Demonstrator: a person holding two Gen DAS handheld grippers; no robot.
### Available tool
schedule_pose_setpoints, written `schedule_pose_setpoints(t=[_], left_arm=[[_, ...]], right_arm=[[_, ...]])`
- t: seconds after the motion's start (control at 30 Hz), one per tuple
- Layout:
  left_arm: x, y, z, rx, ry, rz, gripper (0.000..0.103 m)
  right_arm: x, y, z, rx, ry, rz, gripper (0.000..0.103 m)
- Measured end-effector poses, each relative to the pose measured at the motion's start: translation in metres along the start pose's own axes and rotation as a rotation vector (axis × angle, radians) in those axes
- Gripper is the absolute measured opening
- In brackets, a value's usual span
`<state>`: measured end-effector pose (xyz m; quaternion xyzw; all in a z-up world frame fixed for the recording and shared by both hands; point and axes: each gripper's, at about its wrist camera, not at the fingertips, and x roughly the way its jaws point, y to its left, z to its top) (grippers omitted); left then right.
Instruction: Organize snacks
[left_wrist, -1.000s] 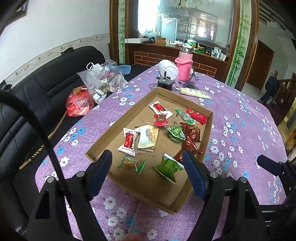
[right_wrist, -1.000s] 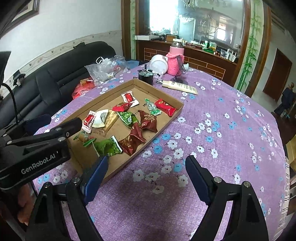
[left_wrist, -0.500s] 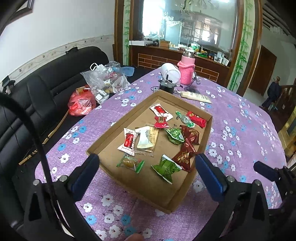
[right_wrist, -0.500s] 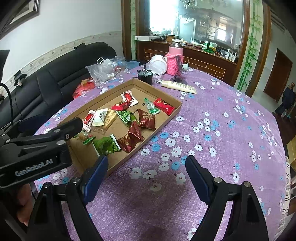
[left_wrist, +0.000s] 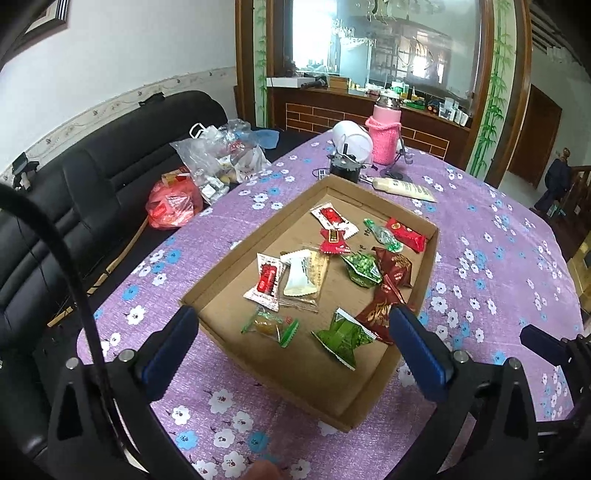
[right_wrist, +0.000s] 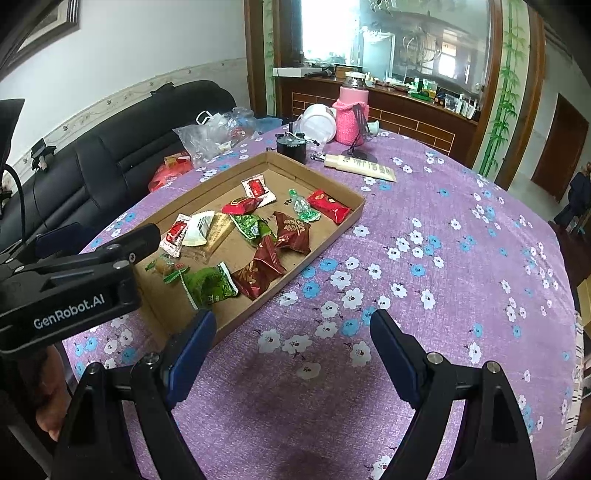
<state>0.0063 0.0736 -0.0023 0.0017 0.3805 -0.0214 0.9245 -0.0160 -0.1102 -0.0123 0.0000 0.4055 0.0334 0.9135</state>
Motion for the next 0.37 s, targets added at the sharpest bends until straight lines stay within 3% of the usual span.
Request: schedule_pose_setpoints(t=[0.37], left_arm=[[-0.0012,-0.0006,0.0015,-0.005,-0.025,0.043,0.103]], right_arm=[[0.002,-0.0029,-0.0004,-0.006,0.007,0.007,0.085]])
